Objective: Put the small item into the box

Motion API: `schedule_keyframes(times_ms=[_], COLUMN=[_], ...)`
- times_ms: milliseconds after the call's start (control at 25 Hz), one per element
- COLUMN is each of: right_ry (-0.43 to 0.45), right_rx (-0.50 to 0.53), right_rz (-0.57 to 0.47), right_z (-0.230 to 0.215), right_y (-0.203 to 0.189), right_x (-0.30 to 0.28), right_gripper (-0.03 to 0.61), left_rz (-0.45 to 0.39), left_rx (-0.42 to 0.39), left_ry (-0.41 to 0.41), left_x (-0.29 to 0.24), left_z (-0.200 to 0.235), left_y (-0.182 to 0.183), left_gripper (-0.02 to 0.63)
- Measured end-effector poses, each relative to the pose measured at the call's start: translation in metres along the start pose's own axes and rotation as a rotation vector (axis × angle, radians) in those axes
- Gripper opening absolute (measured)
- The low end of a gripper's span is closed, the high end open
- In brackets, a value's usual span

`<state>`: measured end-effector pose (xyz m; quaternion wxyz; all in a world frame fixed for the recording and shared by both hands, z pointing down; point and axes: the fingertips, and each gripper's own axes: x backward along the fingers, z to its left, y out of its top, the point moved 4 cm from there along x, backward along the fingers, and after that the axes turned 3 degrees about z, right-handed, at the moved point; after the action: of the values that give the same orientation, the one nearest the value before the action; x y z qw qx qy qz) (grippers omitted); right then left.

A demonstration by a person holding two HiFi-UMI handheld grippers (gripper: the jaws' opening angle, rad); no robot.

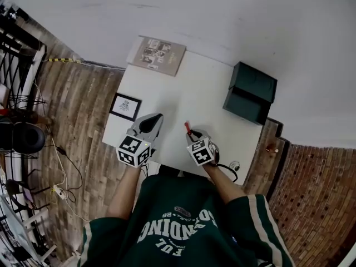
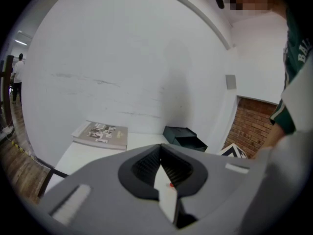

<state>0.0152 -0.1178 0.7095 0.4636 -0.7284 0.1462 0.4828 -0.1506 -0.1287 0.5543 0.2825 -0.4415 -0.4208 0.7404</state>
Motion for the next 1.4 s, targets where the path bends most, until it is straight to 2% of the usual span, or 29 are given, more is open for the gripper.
schedule_keyframes(times_ms=[280,480,680,840,1040,1400], right_ry=[-0.075,-0.178,-0.263,-0.298,-0.326,-0.326], right_rx=[-0.064,-0.129,-0.214,-0.255,-0.274,-0.265], right_rz=[-0.107,-0.165,-0.193,-0.19,-0.189,-0.158], right_z=[-0.039,-0.081,-0.125,-0.149,-0.179,-0.248], right_y=[0.021,0.028,0.01,-0.009,-0.017,-0.006], right_x=[0.042,0.091,0.129,0.144,0.153,0.136], right_gripper=[0.069,0.068,0.069,0.067,0.069,0.069], left_rz=[-0.007,-0.007,0.003,0.025,0.043,0.078], left_rx=[-0.068,-0.118,-0.156,-0.175,-0.181,-0.148], left_ry=[-0.087,-0.187,-0.263,-0.308,-0.329,-0.292], left_x=[-0.039,-0.076,-0.109,-0.131,-0.147,-0.163], left_z=[-0.019,-0.047,-0.076,-0.096,-0.108,-0.098], left_y=[0.028,0.046,0.058,0.058,0.059,0.052], left_gripper=[0.052,0.052,0.052,0.052,0.052,0.052])
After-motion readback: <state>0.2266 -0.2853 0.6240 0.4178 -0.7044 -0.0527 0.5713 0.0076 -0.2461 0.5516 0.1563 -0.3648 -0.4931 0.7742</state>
